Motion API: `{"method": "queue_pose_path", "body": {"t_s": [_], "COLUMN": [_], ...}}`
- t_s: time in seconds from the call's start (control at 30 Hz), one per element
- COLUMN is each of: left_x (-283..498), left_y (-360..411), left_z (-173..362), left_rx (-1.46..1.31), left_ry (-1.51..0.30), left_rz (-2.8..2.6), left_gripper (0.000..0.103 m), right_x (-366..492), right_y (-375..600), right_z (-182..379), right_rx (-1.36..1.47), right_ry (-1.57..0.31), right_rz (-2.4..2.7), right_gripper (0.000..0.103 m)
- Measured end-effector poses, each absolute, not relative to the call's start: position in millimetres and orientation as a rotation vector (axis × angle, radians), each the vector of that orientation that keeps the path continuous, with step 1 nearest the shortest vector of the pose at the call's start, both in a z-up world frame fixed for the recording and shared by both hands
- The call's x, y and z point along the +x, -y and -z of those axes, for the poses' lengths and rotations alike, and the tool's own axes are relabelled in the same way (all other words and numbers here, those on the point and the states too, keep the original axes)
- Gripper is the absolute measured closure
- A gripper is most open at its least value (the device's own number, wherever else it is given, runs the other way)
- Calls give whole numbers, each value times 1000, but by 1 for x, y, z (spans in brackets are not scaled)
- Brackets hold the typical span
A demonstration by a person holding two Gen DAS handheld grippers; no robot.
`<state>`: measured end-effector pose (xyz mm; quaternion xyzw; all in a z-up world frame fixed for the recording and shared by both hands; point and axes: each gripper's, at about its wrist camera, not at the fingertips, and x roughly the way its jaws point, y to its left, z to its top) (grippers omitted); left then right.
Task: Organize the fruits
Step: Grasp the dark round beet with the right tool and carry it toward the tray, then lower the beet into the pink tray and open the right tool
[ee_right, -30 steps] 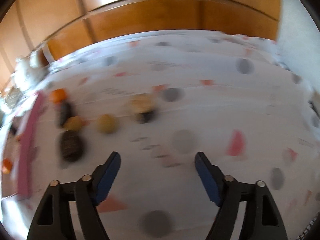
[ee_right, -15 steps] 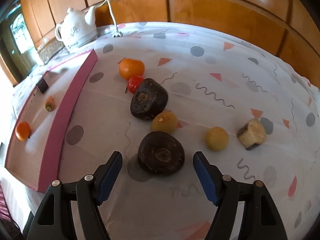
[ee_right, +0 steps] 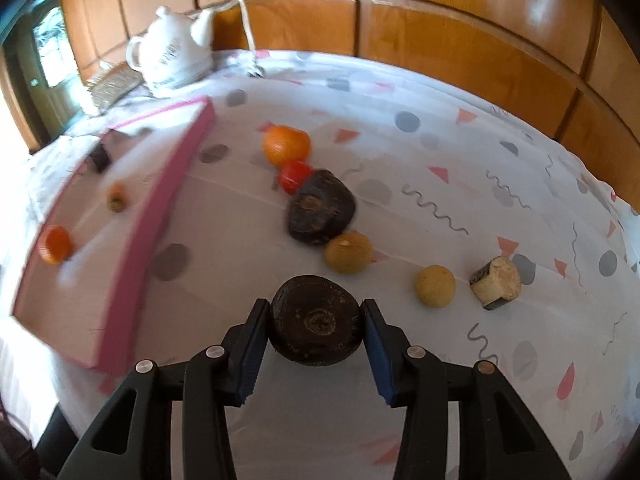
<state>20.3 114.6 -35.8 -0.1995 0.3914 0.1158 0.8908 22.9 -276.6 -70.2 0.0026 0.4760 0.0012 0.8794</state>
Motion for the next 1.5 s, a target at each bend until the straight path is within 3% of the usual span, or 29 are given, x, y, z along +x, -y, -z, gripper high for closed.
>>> {"method": "queue_pose_path", "body": {"t_s": [0.4, 1.07, 1.5], "left_x": [14, 10, 9], "left_y": [-128, -156, -148], "left_z": [34, 42, 39], "left_rx": [-451, -504, -462], "left_ry": [-813, -832, -818], "left_rz": [-262, -320, -294], "left_gripper": [22, 21, 21], "right_x": [31, 95, 95], "right_y": [191, 105, 106], "right_z": [30, 71, 73], "right_rx": [-83, -307, -248], "right_ry": [-890, -975, -966], "right_rz": [-274, -325, -311], "right_gripper": [57, 57, 56]}}
